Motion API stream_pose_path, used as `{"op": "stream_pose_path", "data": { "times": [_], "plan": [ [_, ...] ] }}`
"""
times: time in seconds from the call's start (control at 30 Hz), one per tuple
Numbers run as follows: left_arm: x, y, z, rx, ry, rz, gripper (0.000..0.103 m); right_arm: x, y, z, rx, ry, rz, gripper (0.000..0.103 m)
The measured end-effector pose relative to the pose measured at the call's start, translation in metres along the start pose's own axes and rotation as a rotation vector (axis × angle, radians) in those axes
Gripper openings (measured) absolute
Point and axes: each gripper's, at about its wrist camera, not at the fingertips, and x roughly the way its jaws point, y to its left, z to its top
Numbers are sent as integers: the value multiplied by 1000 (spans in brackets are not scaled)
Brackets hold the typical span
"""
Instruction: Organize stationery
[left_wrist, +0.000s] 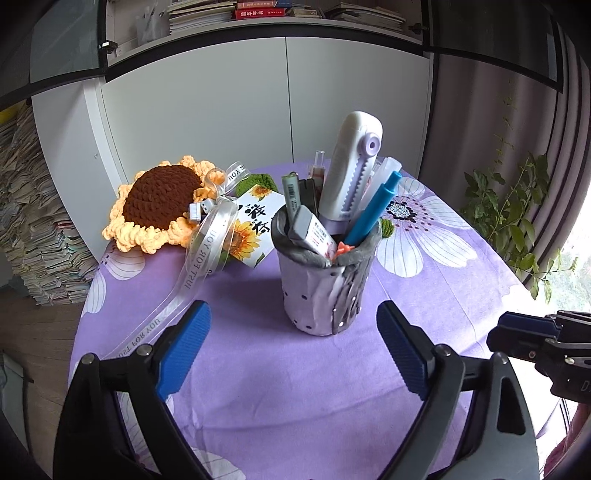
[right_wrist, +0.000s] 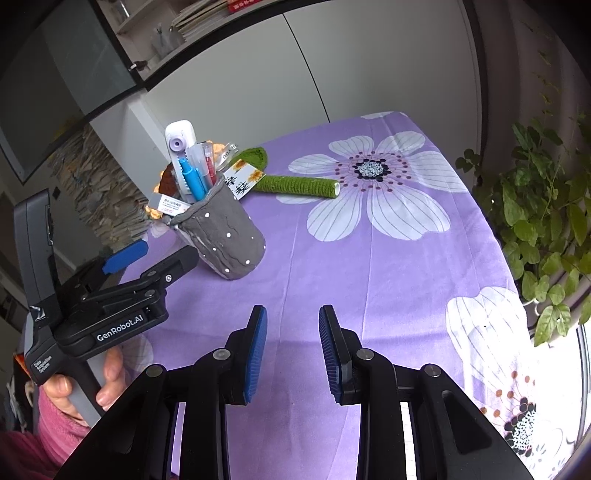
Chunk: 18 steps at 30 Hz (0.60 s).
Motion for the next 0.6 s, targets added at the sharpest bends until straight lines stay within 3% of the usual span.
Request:
{"op": "stream_pose_path", "data": {
  "times": [0.27, 0.43, 0.6],
  "plan": [
    [-52, 2, -3, -2, -81, 21, 93, -15, 22, -6, -26, -12, -6, 30],
    [-85, 4, -10, -3, -141, 23, 101, -39, 43, -13, -65, -74, -57, 30],
    [-117, 8, -21, -13, -187, 31, 102, -64, 70, -24, -134, -146, -126, 30]
  ]
}}
